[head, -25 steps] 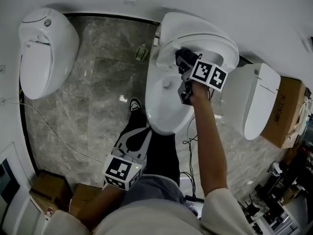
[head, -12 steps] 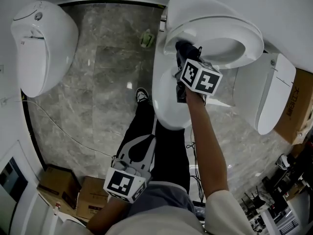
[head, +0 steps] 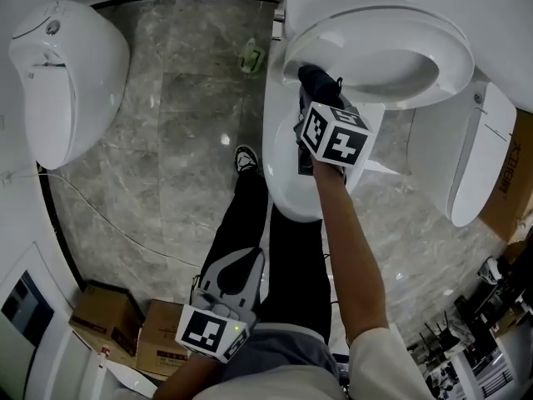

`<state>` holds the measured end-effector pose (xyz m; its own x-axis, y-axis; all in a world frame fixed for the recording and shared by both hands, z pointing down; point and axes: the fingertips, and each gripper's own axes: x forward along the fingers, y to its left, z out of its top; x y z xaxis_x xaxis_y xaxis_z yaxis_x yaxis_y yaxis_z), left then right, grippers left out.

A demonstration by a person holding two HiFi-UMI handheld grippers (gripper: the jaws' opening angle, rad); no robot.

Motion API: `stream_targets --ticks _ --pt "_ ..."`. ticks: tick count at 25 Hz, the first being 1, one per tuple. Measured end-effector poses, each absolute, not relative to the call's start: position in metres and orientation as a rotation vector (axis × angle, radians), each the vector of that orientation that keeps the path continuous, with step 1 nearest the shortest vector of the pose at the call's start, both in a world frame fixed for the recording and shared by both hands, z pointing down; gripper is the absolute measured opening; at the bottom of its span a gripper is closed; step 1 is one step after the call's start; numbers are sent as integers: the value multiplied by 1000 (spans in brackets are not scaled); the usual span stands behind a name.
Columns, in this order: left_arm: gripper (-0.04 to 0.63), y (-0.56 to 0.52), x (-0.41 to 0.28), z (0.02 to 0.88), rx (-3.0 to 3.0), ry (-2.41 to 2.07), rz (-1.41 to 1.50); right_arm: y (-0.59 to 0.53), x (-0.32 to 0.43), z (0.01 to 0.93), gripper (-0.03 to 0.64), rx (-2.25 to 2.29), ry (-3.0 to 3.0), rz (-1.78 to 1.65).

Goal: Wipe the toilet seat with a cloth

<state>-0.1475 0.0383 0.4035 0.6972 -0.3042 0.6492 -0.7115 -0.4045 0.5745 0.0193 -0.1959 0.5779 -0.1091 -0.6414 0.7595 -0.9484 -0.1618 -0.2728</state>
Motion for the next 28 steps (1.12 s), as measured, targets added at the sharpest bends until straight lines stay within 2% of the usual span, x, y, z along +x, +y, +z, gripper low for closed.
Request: stream_targets --ticks 19,28 --pt "9 59 -148 422 1947 -793 618 -177 22 623 106 1889 -1738 1225" --pt "9 61 -142 427 1932 -804 638 -166 25 649 104 2074 -1747 1742"
